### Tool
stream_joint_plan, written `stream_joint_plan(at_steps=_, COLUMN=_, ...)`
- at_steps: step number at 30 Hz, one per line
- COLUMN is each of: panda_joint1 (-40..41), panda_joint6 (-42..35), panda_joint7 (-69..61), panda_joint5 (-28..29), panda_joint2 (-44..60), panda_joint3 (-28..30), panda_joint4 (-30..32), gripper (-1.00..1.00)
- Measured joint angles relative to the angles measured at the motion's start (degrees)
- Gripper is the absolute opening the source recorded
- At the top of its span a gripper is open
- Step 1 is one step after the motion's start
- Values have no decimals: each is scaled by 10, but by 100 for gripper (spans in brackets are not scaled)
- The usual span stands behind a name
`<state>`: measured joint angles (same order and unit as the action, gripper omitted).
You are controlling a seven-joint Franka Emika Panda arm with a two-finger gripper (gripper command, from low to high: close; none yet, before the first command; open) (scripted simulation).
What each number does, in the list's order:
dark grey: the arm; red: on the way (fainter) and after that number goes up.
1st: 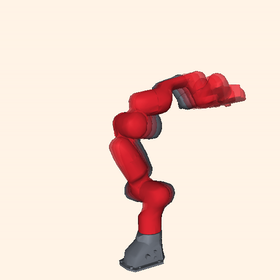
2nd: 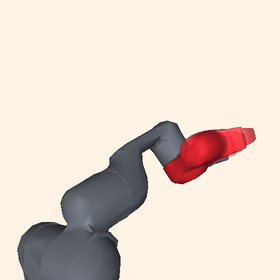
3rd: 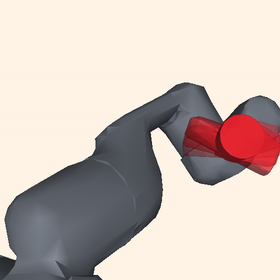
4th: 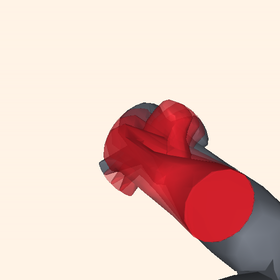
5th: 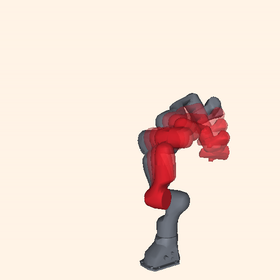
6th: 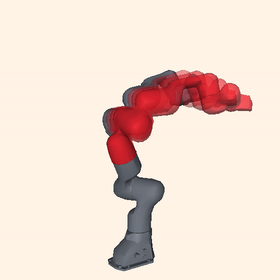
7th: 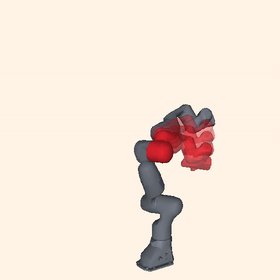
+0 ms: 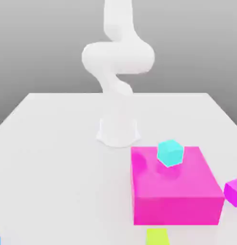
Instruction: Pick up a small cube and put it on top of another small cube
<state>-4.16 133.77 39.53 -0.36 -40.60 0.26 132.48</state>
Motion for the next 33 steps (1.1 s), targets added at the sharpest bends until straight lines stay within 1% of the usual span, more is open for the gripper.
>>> stream_joint_plan(at_steps=7, panda_joint1=-109, panda_joint6=57, panda_joint7=-183, panda_joint5=-15, panda_joint2=149, panda_joint3=-2, panda_joint4=20, gripper=0)
stream_joint_plan(at_steps=13, panda_joint1=-183, panda_joint6=103, panda_joint7=-335, panda_joint5=-27, panda_joint2=274, panda_joint3=-22, panda_joint4=36, gripper=0)
stream_joint_plan(at_steps=17, panda_joint1=-226, panda_joint6=135, panda_joint7=-429, panda_joint5=-25, panda_joint2=357, panda_joint3=-47, panda_joint4=48, gripper=0)
stream_joint_plan(at_steps=20, panda_joint1=-268, panda_joint6=160, panda_joint7=-492, panda_joint5=-12, panda_joint2=419, panda_joint3=-65, panda_joint4=56, gripper=0)
stream_joint_plan(at_steps=22, panda_joint1=-281, panda_joint6=175, panda_joint7=-530, panda_joint5=3, panda_joint2=461, panda_joint3=-73, panda_joint4=62, gripper=0)
stream_joint_plan(at_steps=26, panda_joint1=-307, panda_joint6=208, panda_joint7=-587, panda_joint5=51, panda_joint2=545, panda_joint3=-91, panda_joint4=71, gripper=0)
stream_joint_plan(at_steps=31, panda_joint1=-334, panda_joint6=283, panda_joint7=-577, panda_joint5=90, panda_joint2=649, panda_joint3=-67, panda_joint4=55, gripper=0)
stream_joint_plan(at_steps=32, panda_joint1=-337, panda_joint6=291, panda_joint7=-575, panda_joint5=93, panda_joint2=660, panda_joint3=-64, panda_joint4=53, gripper=-100)
stream_joint_plan(at_steps=33, panda_joint1=-337, panda_joint6=291, panda_joint7=-575, panda_joint5=93, panda_joint2=660, panda_joint3=-64, panda_joint4=53, gripper=-100)
